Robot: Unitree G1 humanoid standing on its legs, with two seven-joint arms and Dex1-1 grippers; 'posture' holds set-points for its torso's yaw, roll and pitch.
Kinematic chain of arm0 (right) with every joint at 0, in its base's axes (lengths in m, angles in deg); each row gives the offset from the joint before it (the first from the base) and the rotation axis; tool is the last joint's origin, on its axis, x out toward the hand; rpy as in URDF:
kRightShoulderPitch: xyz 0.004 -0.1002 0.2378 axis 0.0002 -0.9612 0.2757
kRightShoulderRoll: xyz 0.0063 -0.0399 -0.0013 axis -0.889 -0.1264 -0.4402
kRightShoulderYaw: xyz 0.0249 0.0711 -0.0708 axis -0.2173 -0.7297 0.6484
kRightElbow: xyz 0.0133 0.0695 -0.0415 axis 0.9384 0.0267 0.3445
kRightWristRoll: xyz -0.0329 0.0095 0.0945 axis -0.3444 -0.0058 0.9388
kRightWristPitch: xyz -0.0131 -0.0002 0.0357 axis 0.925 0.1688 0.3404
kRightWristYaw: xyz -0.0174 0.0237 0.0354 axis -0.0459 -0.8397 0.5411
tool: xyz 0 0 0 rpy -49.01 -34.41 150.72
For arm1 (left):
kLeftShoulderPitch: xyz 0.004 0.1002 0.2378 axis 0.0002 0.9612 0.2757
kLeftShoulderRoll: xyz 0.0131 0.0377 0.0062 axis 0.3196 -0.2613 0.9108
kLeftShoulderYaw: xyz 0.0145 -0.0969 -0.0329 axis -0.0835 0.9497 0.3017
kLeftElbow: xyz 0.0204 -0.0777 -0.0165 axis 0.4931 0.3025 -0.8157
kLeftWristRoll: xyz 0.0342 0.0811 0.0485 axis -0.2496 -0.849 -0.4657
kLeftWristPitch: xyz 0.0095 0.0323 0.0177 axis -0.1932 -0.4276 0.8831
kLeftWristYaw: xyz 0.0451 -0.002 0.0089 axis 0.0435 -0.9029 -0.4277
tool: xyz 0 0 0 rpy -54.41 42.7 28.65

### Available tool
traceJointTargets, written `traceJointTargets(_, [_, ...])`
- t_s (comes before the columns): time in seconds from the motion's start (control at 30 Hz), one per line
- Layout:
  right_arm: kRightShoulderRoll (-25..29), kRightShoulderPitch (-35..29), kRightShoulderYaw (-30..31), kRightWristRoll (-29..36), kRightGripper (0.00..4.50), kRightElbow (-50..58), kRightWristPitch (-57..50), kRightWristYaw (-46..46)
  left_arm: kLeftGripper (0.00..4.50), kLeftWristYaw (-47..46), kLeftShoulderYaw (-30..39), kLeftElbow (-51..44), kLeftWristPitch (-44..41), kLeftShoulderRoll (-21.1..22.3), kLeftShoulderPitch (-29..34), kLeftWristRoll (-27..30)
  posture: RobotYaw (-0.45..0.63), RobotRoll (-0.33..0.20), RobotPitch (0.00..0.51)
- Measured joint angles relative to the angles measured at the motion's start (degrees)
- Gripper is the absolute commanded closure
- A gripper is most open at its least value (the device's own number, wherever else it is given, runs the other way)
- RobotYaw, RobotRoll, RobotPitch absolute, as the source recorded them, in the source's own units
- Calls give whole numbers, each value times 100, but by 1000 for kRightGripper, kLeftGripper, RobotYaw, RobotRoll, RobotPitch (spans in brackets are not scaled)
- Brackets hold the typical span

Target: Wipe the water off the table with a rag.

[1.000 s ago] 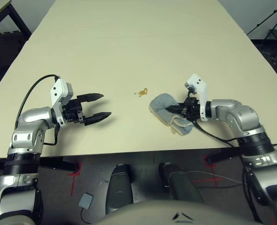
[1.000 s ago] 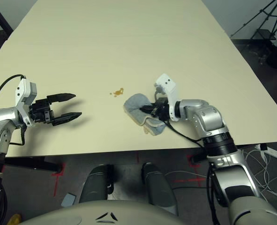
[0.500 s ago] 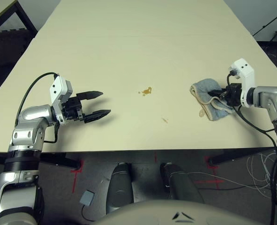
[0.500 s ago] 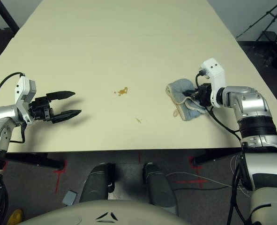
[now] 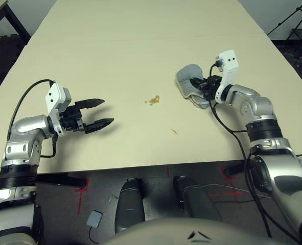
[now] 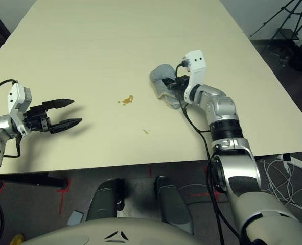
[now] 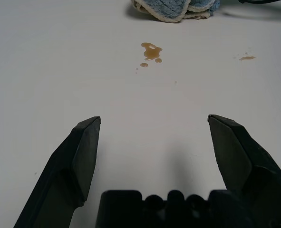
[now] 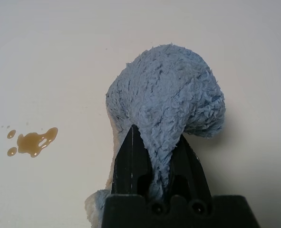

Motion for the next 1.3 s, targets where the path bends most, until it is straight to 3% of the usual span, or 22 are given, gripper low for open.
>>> traceJointTargets(0.4, [-650,361,793,-919,4376,-790,773,67,0,-155,30,-29,17,-3,230,6,-41,0,121])
traceJointTargets(0.73, [-1622,475,1325,-1362,4377,-949,775,480,0,-255,36,-77,21,-34,279,16,-23,0,118])
traceJointTargets(1.1, [-1920,229,1736,-1445,4379,-497,600,1214,0,-318,36,-230,21,-50,331,23,-20,0,121])
traceJointTargets(1.3, [-1737,187,1764,-1450,4381,-379,564,1259,0,-322,35,-236,21,-92,348,24,-30,0,123])
